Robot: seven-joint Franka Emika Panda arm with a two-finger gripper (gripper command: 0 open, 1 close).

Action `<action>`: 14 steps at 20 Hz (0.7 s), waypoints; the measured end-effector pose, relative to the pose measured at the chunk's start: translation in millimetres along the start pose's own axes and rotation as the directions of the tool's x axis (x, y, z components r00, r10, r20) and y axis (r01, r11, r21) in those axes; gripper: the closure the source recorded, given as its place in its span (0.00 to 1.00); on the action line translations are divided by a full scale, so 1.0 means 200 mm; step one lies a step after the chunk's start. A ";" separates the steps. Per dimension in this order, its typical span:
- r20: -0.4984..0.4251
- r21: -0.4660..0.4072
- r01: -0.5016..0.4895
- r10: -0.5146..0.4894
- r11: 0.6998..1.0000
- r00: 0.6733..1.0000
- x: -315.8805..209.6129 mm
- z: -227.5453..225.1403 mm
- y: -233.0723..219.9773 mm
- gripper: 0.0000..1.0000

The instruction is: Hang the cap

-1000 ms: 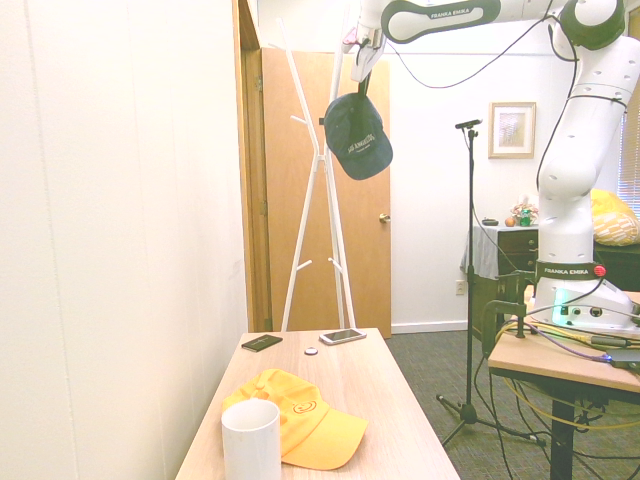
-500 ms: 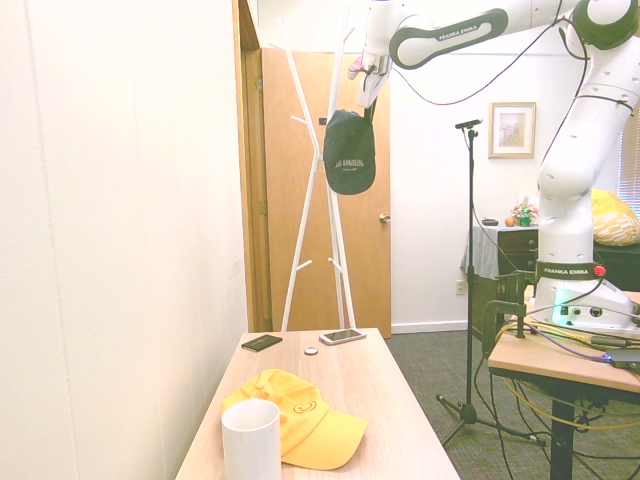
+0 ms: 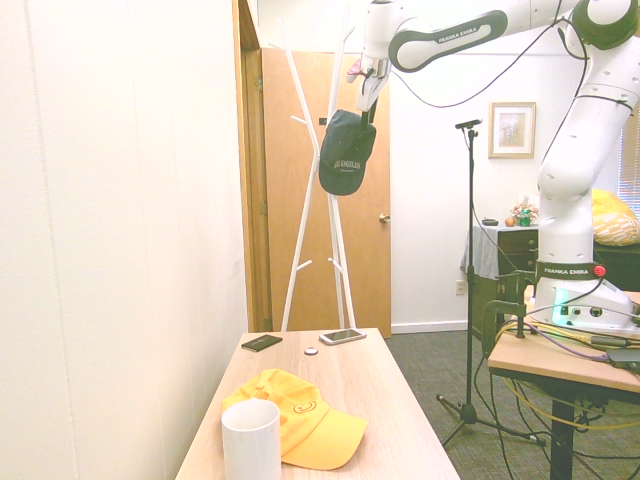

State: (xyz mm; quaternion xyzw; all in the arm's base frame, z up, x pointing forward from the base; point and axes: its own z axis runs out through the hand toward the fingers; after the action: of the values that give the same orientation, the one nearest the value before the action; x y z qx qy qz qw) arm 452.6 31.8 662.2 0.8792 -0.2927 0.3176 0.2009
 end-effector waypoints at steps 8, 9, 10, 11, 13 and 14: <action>0.005 -0.004 -0.010 0.010 1.000 1.000 0.00 0.02 0.00 0.00; 0.011 0.000 -0.013 0.013 1.000 1.000 0.00 0.02 0.00 0.00; 0.021 0.007 -0.018 0.018 1.000 1.000 0.00 0.02 0.00 0.00; 0.038 0.017 -0.026 0.025 1.000 0.999 -0.01 0.02 0.00 0.00; 0.106 0.053 -0.040 0.034 0.998 0.994 -0.04 0.02 -0.02 0.00; 0.165 0.078 -0.042 0.029 0.996 0.986 -0.06 0.02 -0.03 0.00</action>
State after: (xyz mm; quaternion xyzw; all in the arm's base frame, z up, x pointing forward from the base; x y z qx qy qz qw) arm 450.2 38.7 649.5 0.9044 -0.3107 0.2596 0.1344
